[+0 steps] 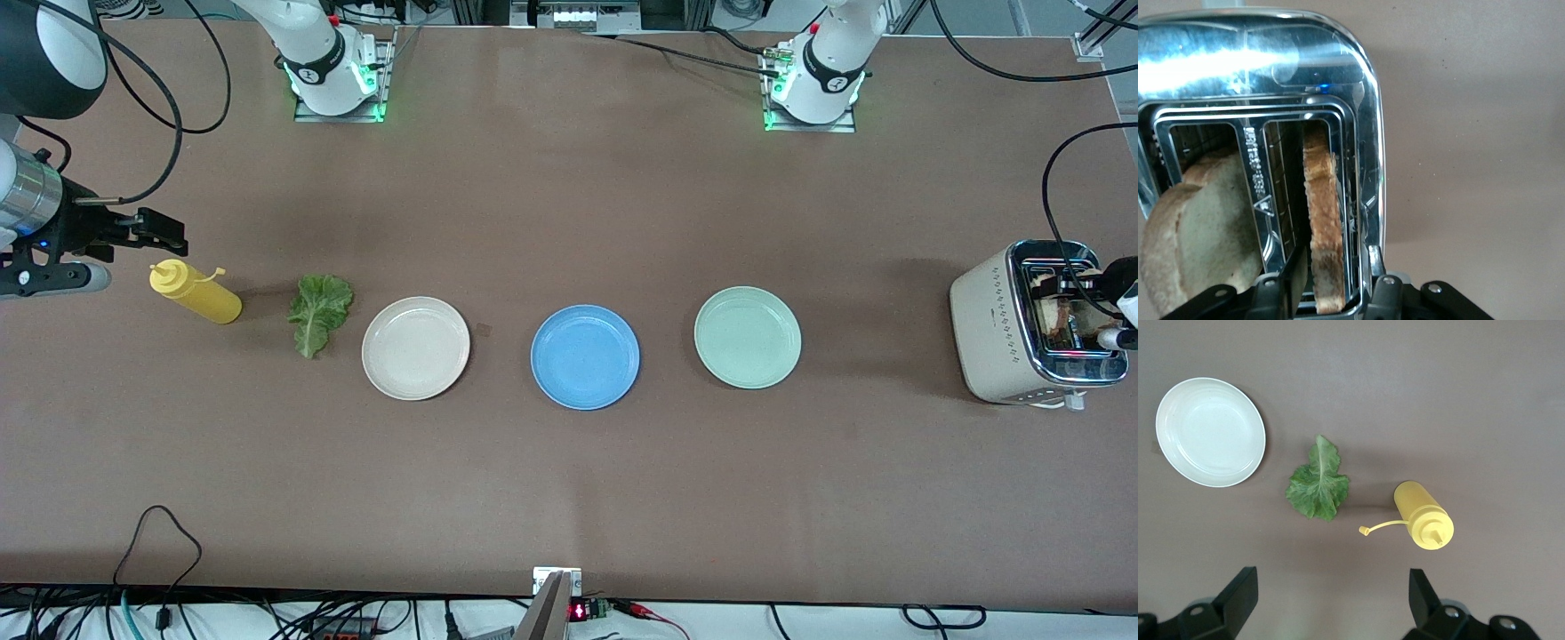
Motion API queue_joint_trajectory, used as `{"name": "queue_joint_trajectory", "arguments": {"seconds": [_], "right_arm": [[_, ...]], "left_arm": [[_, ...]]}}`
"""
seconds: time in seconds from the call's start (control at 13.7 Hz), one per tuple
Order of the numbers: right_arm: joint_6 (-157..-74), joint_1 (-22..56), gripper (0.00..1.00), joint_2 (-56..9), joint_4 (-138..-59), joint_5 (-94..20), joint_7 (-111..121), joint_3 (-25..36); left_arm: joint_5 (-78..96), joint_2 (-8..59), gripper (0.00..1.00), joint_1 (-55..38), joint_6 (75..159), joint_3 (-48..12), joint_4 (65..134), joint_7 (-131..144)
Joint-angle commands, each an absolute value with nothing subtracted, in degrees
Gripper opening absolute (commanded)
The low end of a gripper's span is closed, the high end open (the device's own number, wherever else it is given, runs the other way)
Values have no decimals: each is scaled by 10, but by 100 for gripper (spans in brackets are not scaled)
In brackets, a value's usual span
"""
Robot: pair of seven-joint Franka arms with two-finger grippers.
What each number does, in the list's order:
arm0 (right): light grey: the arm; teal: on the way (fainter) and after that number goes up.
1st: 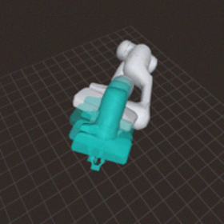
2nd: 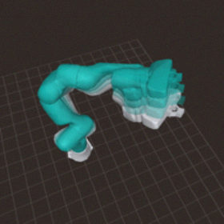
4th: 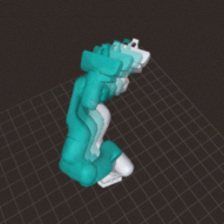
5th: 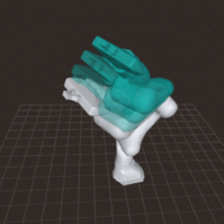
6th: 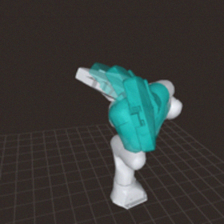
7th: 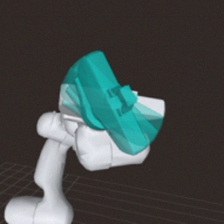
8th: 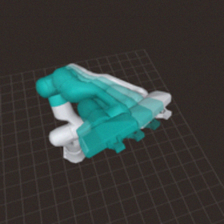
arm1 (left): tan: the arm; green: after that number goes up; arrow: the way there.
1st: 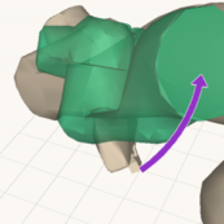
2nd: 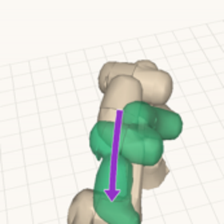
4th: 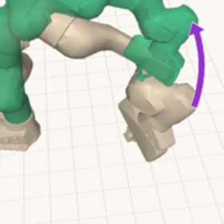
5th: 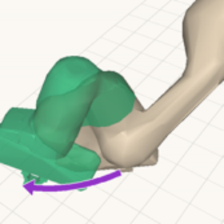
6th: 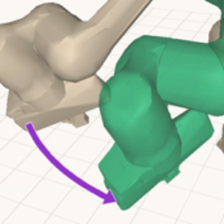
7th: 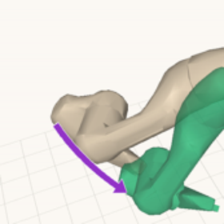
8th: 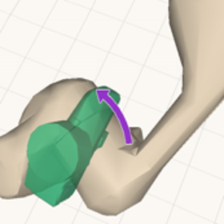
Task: Make sandwich in blue plate with both arms
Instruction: 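Reach the left gripper down into the toaster slot over a bread slice, then grasp the bread slice with the left gripper and lift it out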
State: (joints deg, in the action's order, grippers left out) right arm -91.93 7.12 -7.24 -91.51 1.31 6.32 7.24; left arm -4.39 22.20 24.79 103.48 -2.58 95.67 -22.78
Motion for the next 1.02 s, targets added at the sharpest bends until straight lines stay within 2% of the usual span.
{"name": "queue_joint_trajectory", "arguments": {"seconds": [0.0,0.07,0.22,0.44,0.51,0.66,0.95], "right_arm": [[-921,69,100,-71,-917,15,69,69],[-921,69,100,-71,-917,15,69,69],[-921,69,100,-71,-917,15,69,69],[-921,69,100,-72,-917,15,69,69],[-921,69,100,-72,-917,15,69,70],[-921,69,100,-72,-917,15,69,69],[-921,68,100,-73,-917,14,69,70]], "left_arm": [[-54,232,42,250,1037,-29,945,-230],[-54,232,39,250,1036,-29,945,-229],[-54,232,23,250,1035,-29,945,-229],[-54,232,4,251,1028,-29,945,-234],[-54,230,1,251,1027,-28,944,-235],[-54,226,1,251,999,-26,926,-236],[-55,230,1,243,854,-32,789,-236]]}}
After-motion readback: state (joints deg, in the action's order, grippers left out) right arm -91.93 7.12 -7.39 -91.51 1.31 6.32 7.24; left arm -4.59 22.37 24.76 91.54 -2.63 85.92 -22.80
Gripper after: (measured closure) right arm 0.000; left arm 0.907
